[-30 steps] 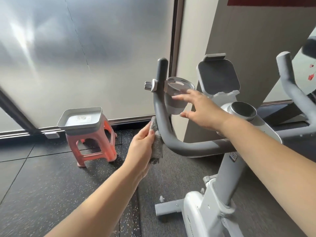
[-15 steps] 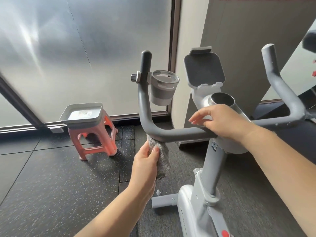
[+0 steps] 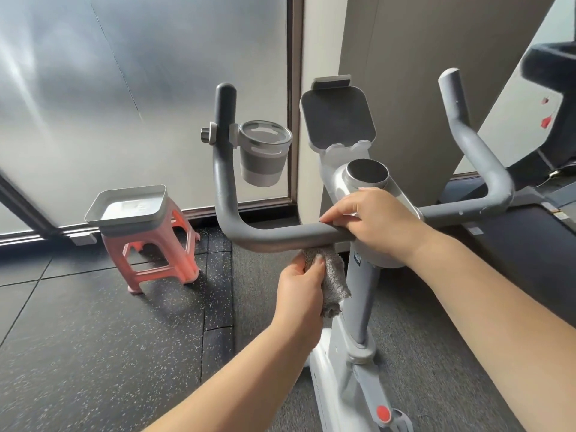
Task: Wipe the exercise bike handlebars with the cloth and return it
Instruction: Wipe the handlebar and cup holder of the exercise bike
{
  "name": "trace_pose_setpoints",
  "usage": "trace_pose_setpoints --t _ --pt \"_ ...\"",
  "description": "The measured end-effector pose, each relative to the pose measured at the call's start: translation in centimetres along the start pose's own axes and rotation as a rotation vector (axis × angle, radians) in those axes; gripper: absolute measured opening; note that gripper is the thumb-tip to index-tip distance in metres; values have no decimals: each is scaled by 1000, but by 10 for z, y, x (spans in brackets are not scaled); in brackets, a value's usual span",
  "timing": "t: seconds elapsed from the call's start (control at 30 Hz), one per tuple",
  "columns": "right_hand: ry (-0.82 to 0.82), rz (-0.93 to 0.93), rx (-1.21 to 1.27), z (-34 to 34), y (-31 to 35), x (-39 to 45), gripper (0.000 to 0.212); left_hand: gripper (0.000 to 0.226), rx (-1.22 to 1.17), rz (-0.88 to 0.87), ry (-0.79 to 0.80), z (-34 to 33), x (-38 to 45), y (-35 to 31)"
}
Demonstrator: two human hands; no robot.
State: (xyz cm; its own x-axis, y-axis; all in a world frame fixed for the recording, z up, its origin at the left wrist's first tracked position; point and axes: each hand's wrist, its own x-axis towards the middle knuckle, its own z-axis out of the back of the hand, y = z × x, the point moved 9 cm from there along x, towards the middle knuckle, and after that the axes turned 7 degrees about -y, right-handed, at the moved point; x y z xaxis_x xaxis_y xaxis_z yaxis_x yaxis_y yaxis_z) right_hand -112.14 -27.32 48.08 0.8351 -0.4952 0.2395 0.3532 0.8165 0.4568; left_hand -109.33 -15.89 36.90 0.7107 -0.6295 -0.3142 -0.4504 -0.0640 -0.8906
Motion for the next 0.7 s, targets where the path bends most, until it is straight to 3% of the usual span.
trace_pose_setpoints --t 0.13,0.33,0.53,0.7 --pt "-5 -2 13 -2 -3 2 23 19 -4 54 39 -25 -1 4" --pt "-6 -13 15 -4 -3 0 23 25 -247 83 53 -20 -7 -8" --pt "9 -25 -9 -1 3 -6 26 19 -352 94 -80 28 -16 -27" --pt "-2 -15 -7 -1 5 -7 26 21 -240 -117 -213 71 -29 -44"
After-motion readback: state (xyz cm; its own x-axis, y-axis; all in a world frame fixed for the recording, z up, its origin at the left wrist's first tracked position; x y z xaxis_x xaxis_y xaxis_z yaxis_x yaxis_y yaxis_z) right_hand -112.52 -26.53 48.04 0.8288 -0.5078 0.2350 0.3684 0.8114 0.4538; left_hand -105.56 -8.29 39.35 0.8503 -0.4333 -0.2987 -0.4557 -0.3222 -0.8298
